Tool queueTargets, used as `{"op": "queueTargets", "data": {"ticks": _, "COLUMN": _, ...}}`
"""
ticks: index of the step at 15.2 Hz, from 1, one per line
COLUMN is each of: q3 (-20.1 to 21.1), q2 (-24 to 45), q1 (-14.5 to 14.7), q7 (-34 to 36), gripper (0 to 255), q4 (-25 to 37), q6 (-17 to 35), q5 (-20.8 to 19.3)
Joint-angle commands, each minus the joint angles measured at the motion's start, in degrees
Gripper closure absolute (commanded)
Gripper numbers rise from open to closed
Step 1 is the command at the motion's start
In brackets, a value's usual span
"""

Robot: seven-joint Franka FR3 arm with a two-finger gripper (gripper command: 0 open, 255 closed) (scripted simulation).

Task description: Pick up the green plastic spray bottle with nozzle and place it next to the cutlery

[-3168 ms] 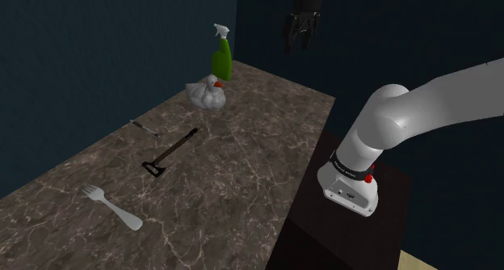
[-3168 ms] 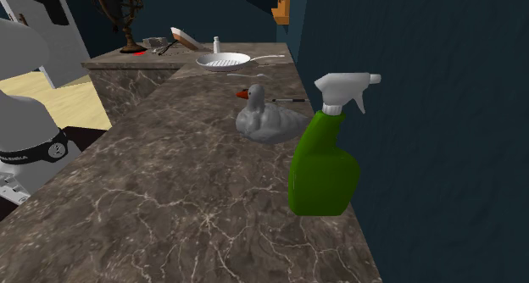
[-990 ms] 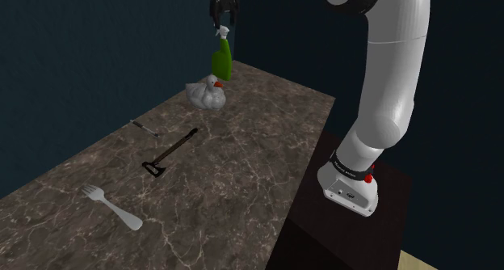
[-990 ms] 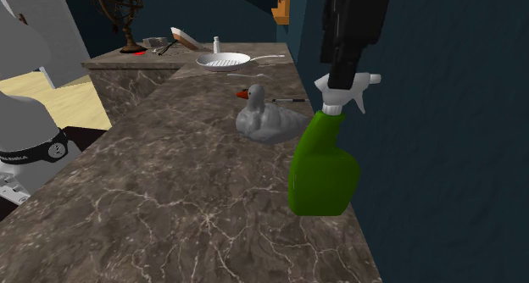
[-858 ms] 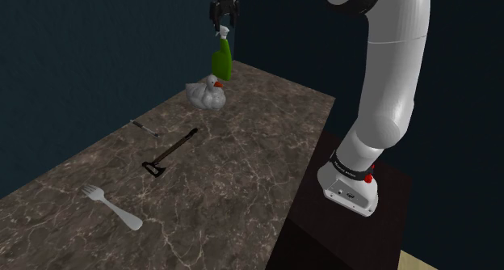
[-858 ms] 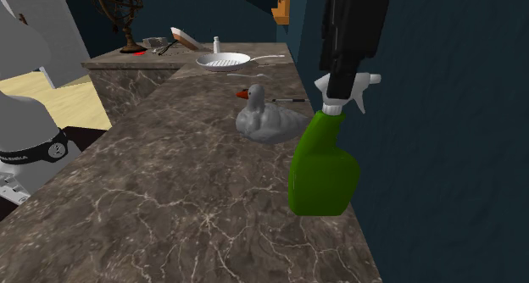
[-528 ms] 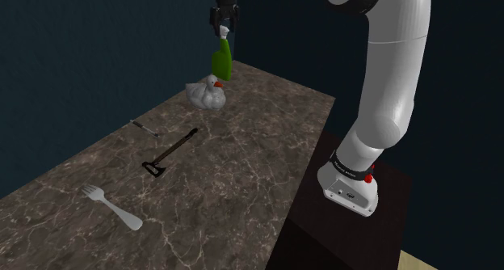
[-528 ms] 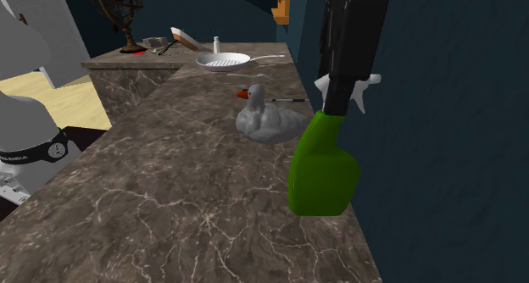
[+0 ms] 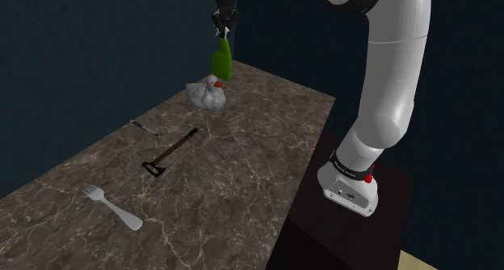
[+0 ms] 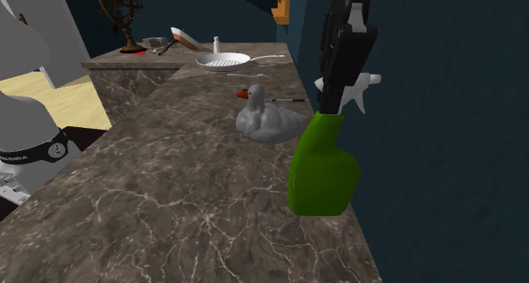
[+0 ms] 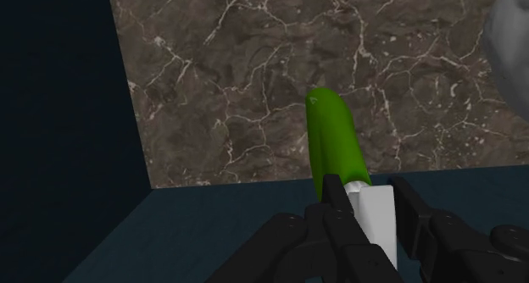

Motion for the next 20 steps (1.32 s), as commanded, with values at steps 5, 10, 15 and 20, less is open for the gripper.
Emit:
{"op": "queueTargets", "data": {"ticks": 5, "q3": 0.0, "q2": 0.01, "q1": 0.0, "q7": 0.0, "gripper": 255, "q4": 0.0, "q6": -0.01, "q5": 0.0}}
{"op": "queueTargets", "data": {"ticks": 10, "q3": -0.02, "q2": 0.12, "q1": -0.07, "q7": 0.02, "gripper": 255, "q4": 2.47, "q6": -2.36, "q5": 0.0}}
{"op": "queueTargets", "data": {"ticks": 15, "q3": -0.04, "q2": 0.7, "q1": -0.24, "q7": 0.04, "gripper": 255, "q4": 7.22, "q6": -6.53, "q5": 0.05}}
{"op": "queueTargets", "data": {"ticks": 20, "q3": -0.05, "q2": 1.86, "q1": -0.48, "q7": 0.05, "gripper": 255, "q4": 12.91, "q6": -11.06, "q5": 0.17}}
